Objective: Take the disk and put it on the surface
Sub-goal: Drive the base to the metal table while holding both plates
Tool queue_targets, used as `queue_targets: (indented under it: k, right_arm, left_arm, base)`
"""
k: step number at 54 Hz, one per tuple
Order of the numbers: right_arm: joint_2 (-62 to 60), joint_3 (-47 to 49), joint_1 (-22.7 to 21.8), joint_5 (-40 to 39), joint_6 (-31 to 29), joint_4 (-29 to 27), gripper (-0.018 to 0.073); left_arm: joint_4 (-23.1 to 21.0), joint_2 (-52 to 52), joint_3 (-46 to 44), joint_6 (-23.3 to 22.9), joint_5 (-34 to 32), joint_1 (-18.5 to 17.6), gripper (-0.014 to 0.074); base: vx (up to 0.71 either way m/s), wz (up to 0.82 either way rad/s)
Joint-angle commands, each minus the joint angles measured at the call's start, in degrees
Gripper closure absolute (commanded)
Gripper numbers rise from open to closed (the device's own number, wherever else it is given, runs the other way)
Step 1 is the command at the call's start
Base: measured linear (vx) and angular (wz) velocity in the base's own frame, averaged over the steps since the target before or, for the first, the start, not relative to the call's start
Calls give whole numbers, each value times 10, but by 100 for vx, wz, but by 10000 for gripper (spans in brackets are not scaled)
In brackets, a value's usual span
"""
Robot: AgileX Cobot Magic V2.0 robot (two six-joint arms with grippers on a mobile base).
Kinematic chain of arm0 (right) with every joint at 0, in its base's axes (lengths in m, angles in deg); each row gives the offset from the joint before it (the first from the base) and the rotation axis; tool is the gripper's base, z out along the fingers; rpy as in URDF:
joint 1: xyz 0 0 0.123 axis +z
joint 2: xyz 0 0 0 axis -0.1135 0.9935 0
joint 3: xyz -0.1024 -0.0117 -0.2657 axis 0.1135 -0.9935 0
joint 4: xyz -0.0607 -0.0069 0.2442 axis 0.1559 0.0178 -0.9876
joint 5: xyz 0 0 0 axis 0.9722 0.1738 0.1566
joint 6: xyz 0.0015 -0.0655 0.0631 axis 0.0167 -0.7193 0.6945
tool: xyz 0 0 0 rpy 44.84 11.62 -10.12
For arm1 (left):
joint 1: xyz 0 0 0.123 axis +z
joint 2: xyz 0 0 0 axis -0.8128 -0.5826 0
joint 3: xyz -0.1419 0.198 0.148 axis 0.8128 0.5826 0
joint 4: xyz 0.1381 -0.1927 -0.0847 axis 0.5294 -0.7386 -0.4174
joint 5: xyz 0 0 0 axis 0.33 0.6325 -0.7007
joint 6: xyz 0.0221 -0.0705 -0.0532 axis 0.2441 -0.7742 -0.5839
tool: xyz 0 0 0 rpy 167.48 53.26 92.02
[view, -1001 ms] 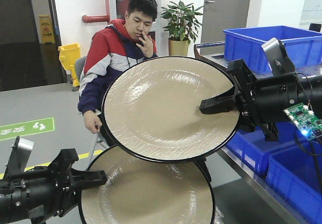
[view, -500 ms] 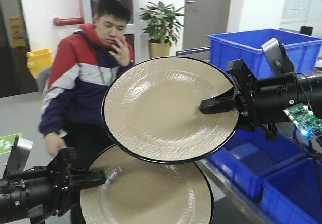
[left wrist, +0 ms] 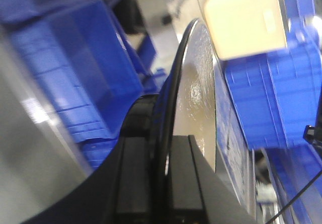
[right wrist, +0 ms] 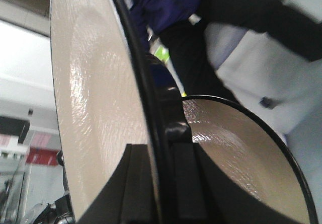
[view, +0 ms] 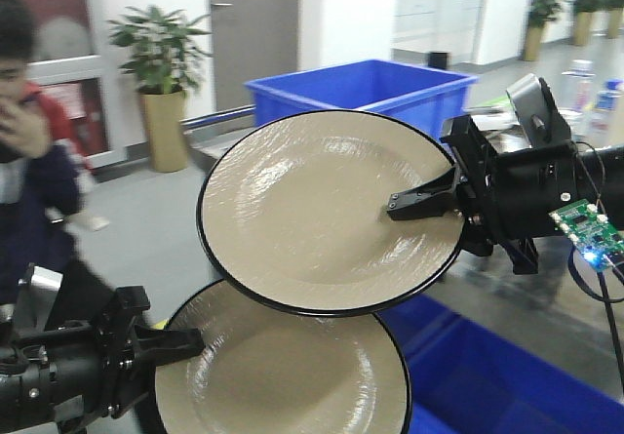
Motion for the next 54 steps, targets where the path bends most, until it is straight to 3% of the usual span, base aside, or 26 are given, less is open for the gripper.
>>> queue_targets:
  k: [1,54]
  right_arm:
    - [-23,24,-3,-25,1,-64,559]
    - [-23,24,-3,-25,1,-64,559]
  left_arm:
    - [-81,20,-22,-9,37,-2,595]
    - [-81,20,-22,-9,37,-2,595]
  base:
    - [32,-65]
    - [26,-59]
